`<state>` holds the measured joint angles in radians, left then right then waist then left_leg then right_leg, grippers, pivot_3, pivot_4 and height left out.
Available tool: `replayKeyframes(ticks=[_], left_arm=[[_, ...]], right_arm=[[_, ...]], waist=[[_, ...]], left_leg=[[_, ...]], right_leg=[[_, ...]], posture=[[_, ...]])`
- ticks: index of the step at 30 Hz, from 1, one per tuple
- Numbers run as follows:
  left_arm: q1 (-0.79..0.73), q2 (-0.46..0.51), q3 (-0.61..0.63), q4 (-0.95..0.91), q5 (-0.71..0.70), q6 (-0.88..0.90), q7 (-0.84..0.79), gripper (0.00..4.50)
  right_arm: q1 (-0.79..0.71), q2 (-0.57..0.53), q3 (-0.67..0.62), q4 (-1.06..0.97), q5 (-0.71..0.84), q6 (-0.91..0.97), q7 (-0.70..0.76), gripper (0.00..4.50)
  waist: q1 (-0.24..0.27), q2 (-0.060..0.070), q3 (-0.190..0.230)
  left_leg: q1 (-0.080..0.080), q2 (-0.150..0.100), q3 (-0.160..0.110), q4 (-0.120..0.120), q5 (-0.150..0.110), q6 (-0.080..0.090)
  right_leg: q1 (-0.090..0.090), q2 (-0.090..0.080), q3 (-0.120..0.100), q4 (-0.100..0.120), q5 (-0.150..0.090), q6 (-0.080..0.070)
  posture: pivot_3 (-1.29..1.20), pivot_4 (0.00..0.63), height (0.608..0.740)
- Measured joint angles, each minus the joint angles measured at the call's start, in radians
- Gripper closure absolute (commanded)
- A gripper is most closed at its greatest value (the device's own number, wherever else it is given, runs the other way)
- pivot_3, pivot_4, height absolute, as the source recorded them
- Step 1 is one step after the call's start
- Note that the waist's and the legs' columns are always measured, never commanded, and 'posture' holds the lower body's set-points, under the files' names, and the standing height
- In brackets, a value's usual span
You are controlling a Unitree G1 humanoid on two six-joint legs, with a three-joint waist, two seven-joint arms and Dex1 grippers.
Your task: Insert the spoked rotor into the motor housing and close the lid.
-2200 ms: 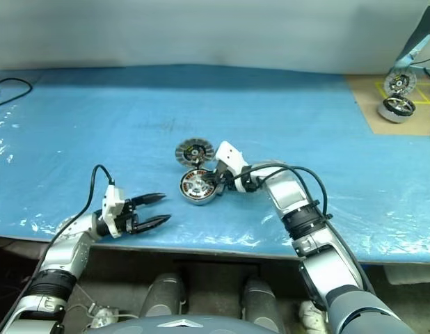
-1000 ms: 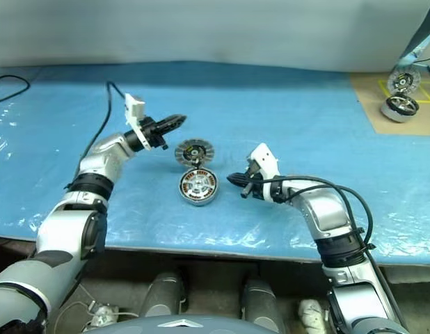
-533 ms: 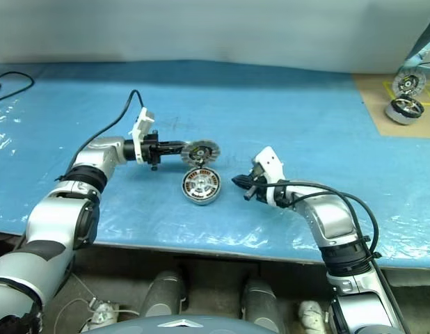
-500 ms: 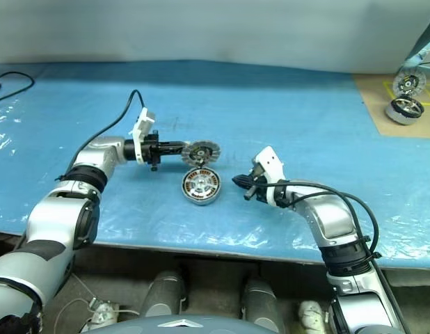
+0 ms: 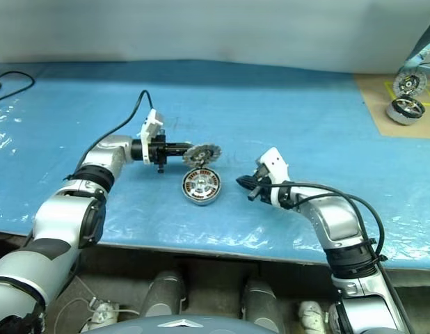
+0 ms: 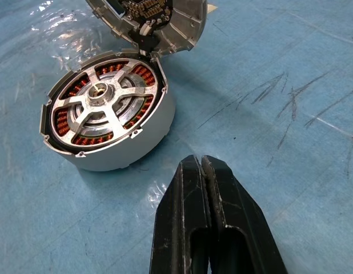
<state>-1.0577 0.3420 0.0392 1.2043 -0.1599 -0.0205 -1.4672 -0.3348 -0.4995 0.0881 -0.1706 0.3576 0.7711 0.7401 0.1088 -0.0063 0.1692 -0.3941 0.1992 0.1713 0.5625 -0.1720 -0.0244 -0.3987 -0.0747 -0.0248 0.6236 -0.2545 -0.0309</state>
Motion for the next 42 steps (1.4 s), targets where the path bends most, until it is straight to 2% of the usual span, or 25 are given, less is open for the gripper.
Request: replayKeyframes(ticks=[13, 24, 33, 39, 42], left_arm=[[-0.019, -0.106, 0.011, 0.008, 0.008, -0.086, 0.033, 4.48], [0.029, -0.101, -0.073, -0.012, 0.056, -0.115, -0.124, 4.48], [0.067, -0.076, -0.167, -0.053, 0.077, -0.257, -0.142, 4.48], [0.097, -0.06, -0.181, -0.123, 0.004, -0.219, -0.143, 4.48], [0.136, -0.016, -0.17, -0.313, -0.148, -0.045, -0.142, 4.5]], right_arm=[[0.006, -0.002, 0.0, -0.002, 0.01, 0.002, -0.014, 4.5], [0.025, -0.012, -0.009, -0.011, 0.026, 0.006, -0.029, 4.5], [0.031, -0.044, -0.047, -0.023, 0.034, 0.01, -0.039, 4.5], [-0.017, -0.042, -0.074, -0.049, 0.042, 0.001, -0.041, 4.5], [-0.048, -0.041, -0.063, -0.068, 0.039, -0.021, -0.031, 3.89]], waist=[[0.006, 0.0, 0.0], [0.016, 0.0, 0.0], [0.017, 0.0, 0.0], [0.016, 0.0, 0.0], [0.014, 0.0, 0.0]], left_leg=[[-0.001, 0.0, 0.0, 0.0, 0.0, 0.0], [0.0, 0.0, 0.0, 0.0, 0.0, 0.0], [0.0, 0.0, 0.0, 0.0, 0.0, 0.0], [0.0, 0.0, 0.0, 0.0, 0.0, 0.0], [-0.001, 0.0, 0.0, 0.0, 0.0, 0.0]], right_leg=[[0.0, 0.0, 0.0, 0.0, 0.0, 0.0], [0.0, 0.0, 0.0, 0.0, 0.0, 0.0], [0.0, 0.0, 0.0, 0.0, 0.0, 0.0], [0.0, 0.0, 0.0, 0.0, 0.0, 0.0], [-0.002, 0.0, 0.0, 0.001, 0.0, 0.0]], posture=[[0.0, 0.15, 0.74], [0.0, 0.15, 0.74], [0.0, 0.15, 0.74], [0.0, 0.15, 0.74], [0.0, 0.15, 0.74]])
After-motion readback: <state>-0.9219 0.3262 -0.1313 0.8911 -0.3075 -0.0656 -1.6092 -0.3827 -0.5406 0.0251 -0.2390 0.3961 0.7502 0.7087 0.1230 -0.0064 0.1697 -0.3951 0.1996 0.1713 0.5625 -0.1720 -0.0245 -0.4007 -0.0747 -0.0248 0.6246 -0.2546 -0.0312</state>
